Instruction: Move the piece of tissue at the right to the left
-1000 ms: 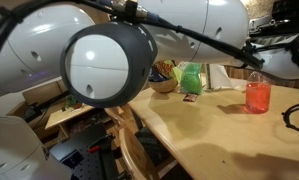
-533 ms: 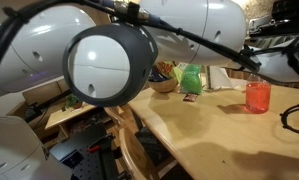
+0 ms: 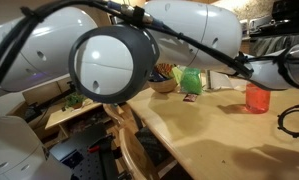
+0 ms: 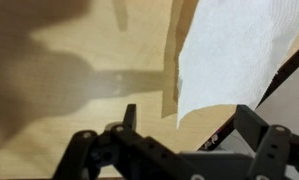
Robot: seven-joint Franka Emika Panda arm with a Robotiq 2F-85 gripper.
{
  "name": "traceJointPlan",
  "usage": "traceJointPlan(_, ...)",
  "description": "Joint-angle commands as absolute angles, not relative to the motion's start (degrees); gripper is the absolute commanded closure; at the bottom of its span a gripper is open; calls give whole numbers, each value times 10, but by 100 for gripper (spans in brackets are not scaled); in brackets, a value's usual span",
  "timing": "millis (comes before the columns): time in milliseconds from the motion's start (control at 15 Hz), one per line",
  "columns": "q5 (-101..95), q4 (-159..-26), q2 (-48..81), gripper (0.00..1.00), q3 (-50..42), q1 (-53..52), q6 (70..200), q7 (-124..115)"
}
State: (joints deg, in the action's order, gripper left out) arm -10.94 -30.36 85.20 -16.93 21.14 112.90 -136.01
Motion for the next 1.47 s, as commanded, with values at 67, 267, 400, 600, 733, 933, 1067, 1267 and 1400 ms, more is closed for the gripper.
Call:
traceJointPlan(67, -118, -323, 852, 0, -178, 198, 1146, -1413)
traceJointPlan(267, -120, -327, 852, 0, -186, 199, 1138, -1443)
traceJointPlan(400, -120, -331, 852, 0, -189, 201, 1133, -1458)
traceJointPlan(600, -122, -341, 852, 0, -191, 200, 1133, -1459)
traceJointPlan(733, -124, -345, 853, 0, -194, 198, 1128, -1463)
traceJointPlan(933, -121, -344, 853, 0, -196, 199, 1117, -1472)
traceJointPlan(1067, -121, -341, 853, 0, -198, 199, 1105, -1477)
traceJointPlan(1267, -113, -335, 853, 0, -197, 201, 1112, -1533)
traceJointPlan(1400, 37, -326, 853, 0, -325, 187, 1109, -1496)
